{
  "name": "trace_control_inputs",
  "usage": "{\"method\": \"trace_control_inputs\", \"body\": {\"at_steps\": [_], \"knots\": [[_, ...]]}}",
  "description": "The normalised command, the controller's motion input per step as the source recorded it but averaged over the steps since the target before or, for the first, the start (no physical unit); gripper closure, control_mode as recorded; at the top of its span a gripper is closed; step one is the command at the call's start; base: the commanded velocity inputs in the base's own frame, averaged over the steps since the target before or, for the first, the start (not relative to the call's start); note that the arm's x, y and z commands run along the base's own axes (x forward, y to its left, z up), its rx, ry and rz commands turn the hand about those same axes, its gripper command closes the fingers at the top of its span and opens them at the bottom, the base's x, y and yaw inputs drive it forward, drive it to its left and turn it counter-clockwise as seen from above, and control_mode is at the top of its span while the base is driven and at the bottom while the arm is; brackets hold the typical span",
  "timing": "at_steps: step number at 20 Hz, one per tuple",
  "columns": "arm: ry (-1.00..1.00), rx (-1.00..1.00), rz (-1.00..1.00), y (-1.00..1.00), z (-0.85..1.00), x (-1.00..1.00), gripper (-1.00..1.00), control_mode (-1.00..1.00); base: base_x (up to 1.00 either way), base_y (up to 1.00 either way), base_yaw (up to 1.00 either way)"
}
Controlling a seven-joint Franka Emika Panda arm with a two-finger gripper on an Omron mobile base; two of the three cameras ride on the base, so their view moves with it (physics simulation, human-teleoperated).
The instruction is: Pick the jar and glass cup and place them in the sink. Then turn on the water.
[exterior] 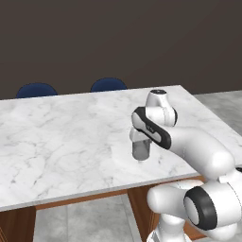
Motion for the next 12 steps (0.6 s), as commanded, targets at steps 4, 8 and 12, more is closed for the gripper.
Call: {"method": "trace_control_inputs", "body": {"at_steps": [4, 8, 12], "knots": [[0.0, 0.0, 0.0, -0.03, 0.36, 0.0, 1.0, -1.0, 0.0, 0.0, 0.0], [0.0, 0.0, 0.0, -0.1, 0.26, -0.08, 1.0, -1.0, 0.0, 0.0, 0.0], [0.0, 0.0, 0.0, -0.19, 0.22, -0.17, 1.0, -1.0, 0.0, 0.0, 0.0]]}}
